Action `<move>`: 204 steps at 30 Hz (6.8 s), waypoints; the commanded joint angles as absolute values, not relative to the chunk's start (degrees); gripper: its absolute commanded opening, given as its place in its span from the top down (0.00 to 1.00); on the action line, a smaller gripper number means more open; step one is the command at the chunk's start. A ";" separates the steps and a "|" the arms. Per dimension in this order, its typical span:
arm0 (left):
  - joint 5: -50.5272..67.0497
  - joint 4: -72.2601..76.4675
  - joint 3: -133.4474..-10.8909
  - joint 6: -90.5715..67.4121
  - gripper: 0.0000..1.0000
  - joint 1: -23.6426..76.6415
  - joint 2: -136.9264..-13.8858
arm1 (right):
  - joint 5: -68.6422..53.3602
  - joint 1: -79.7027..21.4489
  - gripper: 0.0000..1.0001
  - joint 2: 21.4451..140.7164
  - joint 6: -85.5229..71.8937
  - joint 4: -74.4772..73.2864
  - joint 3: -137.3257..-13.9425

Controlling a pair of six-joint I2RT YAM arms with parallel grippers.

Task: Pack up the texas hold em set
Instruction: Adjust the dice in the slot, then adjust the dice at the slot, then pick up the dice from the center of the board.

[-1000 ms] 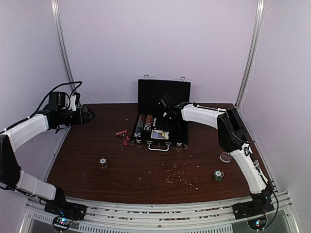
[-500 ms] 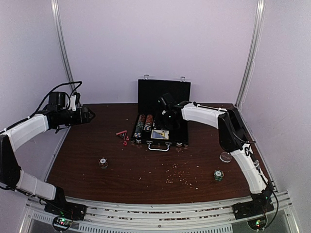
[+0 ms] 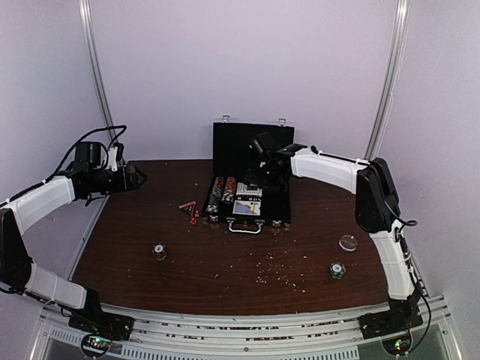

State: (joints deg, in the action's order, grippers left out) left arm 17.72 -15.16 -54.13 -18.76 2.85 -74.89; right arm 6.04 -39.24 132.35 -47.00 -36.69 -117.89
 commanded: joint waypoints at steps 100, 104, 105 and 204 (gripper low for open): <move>2.12 -30.78 -120.41 -43.69 0.61 40.36 -143.43 | -15.73 -22.06 0.27 112.87 -26.36 -43.45 -93.78; 4.30 -28.08 -120.42 -44.06 0.61 40.37 -143.77 | -15.73 -22.06 0.27 112.74 -26.41 -43.47 -93.53; 5.30 -27.51 -120.41 -44.25 0.61 40.43 -143.90 | -15.73 -22.06 0.27 112.73 -26.45 -43.48 -93.52; -2.78 -34.89 -86.00 -41.44 0.78 31.53 -120.58 | -16.61 -22.15 0.41 111.09 -32.71 -32.92 -88.90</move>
State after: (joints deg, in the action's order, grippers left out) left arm -2.57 -35.97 -84.75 -42.15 31.55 -119.59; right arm -16.56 -22.46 110.06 -33.74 -31.83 -87.02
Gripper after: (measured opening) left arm 0.227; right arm 0.586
